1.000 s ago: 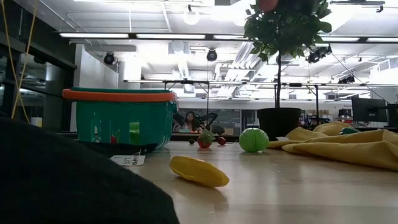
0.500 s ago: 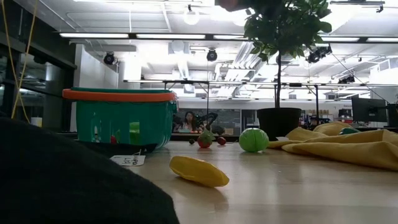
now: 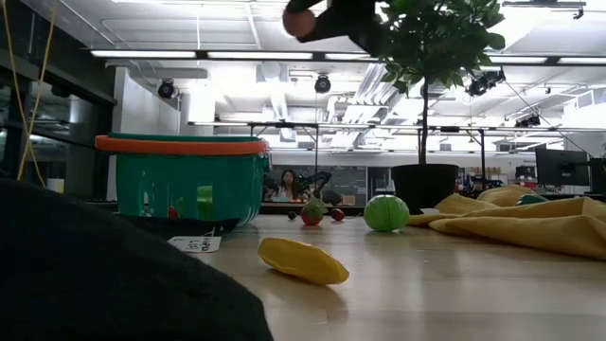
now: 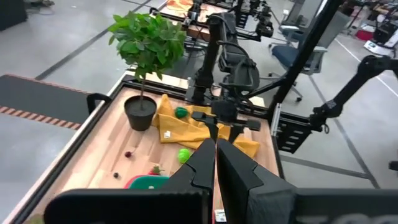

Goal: Pick and placing Produce into tupperware
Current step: Put the pink peach in the green basket, then put the yellow corn in the green basket

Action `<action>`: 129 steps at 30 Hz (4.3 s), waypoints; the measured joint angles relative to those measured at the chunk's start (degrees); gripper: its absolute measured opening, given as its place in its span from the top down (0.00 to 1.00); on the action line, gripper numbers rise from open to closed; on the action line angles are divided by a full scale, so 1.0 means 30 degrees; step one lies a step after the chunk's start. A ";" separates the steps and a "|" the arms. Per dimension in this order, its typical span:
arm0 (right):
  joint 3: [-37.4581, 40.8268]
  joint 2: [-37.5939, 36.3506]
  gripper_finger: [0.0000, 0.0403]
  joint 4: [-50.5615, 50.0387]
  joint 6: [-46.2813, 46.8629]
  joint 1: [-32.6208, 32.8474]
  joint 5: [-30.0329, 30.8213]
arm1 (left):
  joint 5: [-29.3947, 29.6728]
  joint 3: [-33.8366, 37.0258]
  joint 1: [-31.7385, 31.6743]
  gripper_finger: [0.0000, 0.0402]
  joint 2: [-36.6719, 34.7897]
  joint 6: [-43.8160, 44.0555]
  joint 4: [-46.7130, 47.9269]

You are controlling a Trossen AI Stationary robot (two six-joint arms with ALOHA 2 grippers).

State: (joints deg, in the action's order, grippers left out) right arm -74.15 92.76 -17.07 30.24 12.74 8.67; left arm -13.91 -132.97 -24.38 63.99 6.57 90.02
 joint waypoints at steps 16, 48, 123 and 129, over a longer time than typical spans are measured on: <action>-0.3610 0.3669 0.65 0.0139 -0.1584 -0.1173 -0.0452 | 0.0881 0.0000 0.0002 0.98 0.0117 -0.0223 -0.0002; -0.5625 0.7983 0.65 0.0921 -0.1001 -0.2289 -0.1093 | 0.1012 0.0000 0.0005 0.98 0.0102 -0.1177 0.0000; -0.5617 0.8228 0.58 0.0729 -0.0658 -0.2867 -0.0919 | 0.0998 0.0000 0.0007 0.98 0.0099 -0.1099 0.0000; -0.5617 0.7114 0.58 -0.1924 -0.0534 -0.2588 0.0061 | 0.0998 0.0000 0.0006 0.98 0.0087 -0.1106 0.0000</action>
State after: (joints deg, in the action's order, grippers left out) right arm -91.00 114.10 -22.84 28.64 4.97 8.85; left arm -10.92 -132.97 -24.36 64.25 3.25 90.02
